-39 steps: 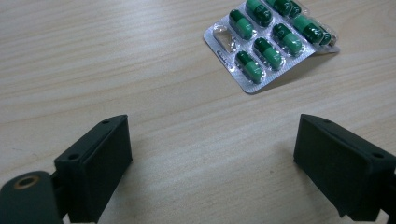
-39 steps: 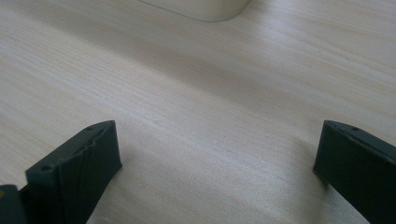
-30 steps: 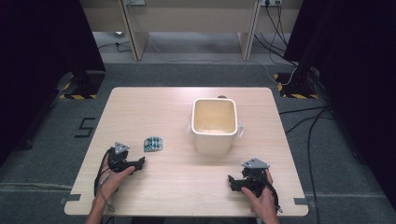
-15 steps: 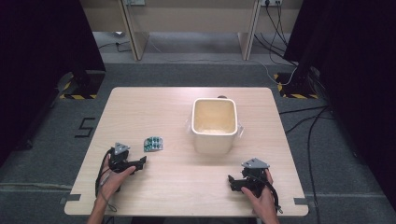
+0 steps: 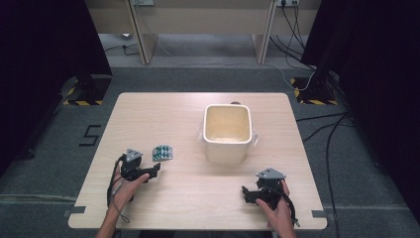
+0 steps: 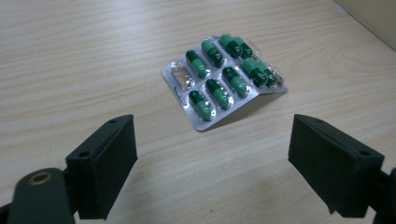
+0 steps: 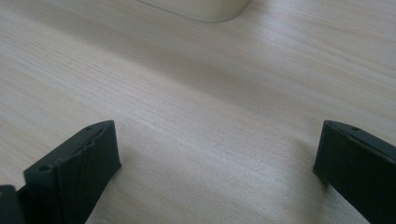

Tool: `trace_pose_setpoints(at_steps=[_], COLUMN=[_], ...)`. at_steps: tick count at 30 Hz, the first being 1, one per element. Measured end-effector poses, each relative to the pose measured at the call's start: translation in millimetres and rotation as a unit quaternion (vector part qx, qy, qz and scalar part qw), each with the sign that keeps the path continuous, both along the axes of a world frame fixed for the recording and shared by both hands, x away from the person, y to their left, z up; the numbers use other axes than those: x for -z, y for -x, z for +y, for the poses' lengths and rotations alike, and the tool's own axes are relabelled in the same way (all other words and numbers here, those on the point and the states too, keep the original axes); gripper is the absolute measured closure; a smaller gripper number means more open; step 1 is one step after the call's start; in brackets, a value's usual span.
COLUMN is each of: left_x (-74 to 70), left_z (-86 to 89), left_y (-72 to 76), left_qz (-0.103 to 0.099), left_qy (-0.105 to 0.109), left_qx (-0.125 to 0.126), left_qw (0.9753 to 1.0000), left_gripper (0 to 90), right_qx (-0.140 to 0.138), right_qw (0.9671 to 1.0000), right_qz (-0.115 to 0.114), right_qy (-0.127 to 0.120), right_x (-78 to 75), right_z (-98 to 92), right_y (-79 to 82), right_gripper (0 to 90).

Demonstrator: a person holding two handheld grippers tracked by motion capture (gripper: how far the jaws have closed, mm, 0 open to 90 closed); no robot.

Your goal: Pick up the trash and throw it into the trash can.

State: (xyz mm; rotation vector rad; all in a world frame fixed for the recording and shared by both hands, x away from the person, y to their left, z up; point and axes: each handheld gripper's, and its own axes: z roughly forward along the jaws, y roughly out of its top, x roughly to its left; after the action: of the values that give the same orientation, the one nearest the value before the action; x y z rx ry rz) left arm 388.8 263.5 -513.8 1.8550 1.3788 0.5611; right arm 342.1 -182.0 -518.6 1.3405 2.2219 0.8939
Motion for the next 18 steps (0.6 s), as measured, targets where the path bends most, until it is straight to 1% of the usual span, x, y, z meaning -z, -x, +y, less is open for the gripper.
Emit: trace_pose_setpoints(at_steps=[7, 9, 10, 11, 13, 14, 16, 18], left_x=[-2.0, -3.1, -4.9, -4.9, -6.3, -7.5, -7.9, -8.3], left_z=[-12.0, -17.1, -21.7, -21.7, -26.3, -29.8, -30.8, -33.4], left_y=[-6.8, -10.2, -14.7, -14.7, -19.6, -24.3, -26.6, -33.1], left_qz=[0.002, -0.001, -0.003, -0.003, -0.003, 0.0, 0.001, 0.002], left_qy=[-0.002, -0.003, -0.006, -0.006, -0.008, -0.015, -0.018, -0.019], left_qx=[0.006, 0.006, 0.003, 0.003, -0.002, -0.005, -0.006, -0.016], left_qw=[1.0, 1.0, 1.0, 1.0, 1.0, 0.9999, 0.9998, 0.9997], left_gripper=[14.8, 14.8, 14.7, 14.8, 14.8, 14.8, 14.8, 14.8], right_qx=[0.0, 0.0, 0.0, 0.0, 0.0, 0.0, 0.0, 0.0], right_qw=[1.0, 1.0, 1.0, 1.0, 1.0, 1.0, 1.0, 1.0], right_qz=[0.0, 0.0, 0.0, 0.0, 0.0, 0.0, 0.0, 0.0], right_qy=[0.0, 0.0, 0.0, 0.0, 0.0, 0.0, 0.0, 0.001], right_x=[0.0, 0.0, 0.0, 0.0, 0.0, 0.0, 0.0, 0.0], right_z=[0.0, 0.0, 0.0, 0.0, 0.0, 0.0, 0.0, -0.1], right_y=[0.0, 0.0, 0.0, 0.0, 0.0, 0.0, 0.0, 0.0], right_gripper=[0.1, 0.1, 0.1, 0.1, 0.1, 0.1, 0.1, 0.1])
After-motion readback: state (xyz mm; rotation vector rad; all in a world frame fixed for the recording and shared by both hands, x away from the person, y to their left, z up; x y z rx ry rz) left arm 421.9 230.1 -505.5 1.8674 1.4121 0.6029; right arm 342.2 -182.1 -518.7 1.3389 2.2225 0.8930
